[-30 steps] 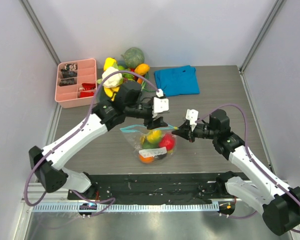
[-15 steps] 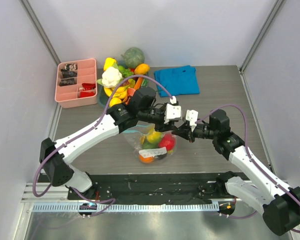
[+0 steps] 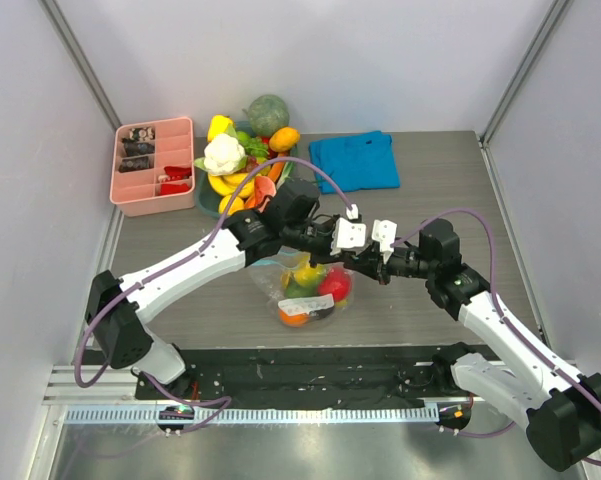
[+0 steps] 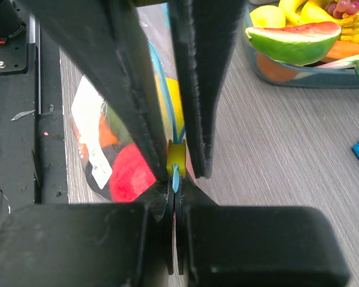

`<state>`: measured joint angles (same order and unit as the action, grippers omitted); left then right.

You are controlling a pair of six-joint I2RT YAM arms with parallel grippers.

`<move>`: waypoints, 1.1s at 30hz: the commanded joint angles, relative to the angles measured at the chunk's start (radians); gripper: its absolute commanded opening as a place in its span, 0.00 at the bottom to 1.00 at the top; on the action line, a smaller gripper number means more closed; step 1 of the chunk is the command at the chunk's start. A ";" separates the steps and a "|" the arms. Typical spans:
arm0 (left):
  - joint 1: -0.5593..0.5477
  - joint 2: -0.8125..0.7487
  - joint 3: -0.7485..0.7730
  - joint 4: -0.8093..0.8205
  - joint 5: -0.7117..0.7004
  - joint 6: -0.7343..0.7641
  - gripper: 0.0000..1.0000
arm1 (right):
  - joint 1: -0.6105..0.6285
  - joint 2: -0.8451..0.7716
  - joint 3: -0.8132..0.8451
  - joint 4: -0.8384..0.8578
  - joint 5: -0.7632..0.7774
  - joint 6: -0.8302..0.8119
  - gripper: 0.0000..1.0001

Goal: Place the food in the zip-top bag and seal the zipper
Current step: Zip the zipper food storage bag at the center of the board.

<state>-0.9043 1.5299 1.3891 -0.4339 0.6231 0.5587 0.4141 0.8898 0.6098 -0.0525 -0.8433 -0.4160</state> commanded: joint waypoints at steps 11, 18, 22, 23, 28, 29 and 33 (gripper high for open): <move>0.037 -0.106 -0.122 -0.137 -0.075 0.044 0.01 | 0.006 -0.083 0.008 0.025 0.006 -0.061 0.01; 0.084 -0.191 -0.177 -0.204 -0.121 0.036 0.02 | 0.006 -0.124 -0.013 0.011 0.026 -0.078 0.01; 0.145 -0.246 -0.209 -0.255 -0.146 0.055 0.01 | 0.005 -0.143 -0.018 0.003 0.047 -0.070 0.01; 0.159 -0.255 -0.213 -0.265 -0.149 0.059 0.02 | 0.005 -0.147 -0.015 0.000 0.055 -0.066 0.01; 0.263 -0.321 -0.245 -0.338 -0.155 0.112 0.02 | 0.003 -0.189 -0.025 -0.013 0.102 -0.046 0.01; 0.275 -0.330 -0.251 -0.351 -0.155 0.122 0.02 | 0.002 -0.192 -0.030 -0.015 0.110 -0.041 0.01; 0.344 -0.373 -0.286 -0.388 -0.161 0.159 0.02 | 0.000 -0.206 -0.035 -0.020 0.162 -0.018 0.01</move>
<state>-0.6369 1.2110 1.1351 -0.6876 0.5499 0.6590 0.4282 0.7181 0.5774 -0.0990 -0.7601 -0.4587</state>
